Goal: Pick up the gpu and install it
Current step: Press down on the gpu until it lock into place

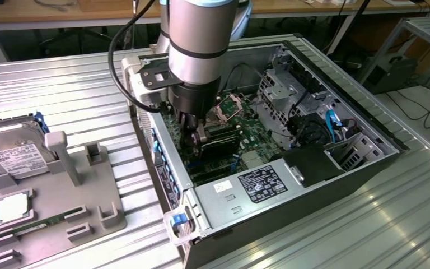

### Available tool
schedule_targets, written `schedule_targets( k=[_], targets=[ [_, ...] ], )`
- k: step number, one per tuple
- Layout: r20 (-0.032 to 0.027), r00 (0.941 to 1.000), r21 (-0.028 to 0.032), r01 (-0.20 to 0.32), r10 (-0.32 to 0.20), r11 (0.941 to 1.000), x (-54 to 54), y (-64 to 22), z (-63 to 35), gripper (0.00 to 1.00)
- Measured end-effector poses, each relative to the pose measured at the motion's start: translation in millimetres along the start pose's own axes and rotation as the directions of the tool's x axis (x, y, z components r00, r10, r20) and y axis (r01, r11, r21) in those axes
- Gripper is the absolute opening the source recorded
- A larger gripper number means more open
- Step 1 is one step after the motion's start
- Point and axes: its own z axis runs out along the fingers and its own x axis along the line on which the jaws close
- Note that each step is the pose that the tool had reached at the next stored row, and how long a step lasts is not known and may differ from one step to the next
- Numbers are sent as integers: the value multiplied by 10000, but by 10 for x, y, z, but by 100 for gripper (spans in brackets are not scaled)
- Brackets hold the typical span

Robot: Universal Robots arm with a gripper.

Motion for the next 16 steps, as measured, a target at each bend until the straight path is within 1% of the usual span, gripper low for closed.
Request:
schedule_targets(
  k=[4, 11, 12, 15, 16],
  targets=[
    [-1, 10000, -3, -2, 2, 10000, -1, 0, -35, 11],
    [0, 10000, -7, -1, 1, 10000, -1, -3, -38, 11],
    [-5, 10000, -10, -1, 1, 10000, -1, -2, -51, 11],
    [-1, 10000, -7, -1, 1, 10000, -5, -2, -144, 11],
    [-1, 10000, -8, -1, 1, 10000, -5, -3, -161, 11]
  ],
)
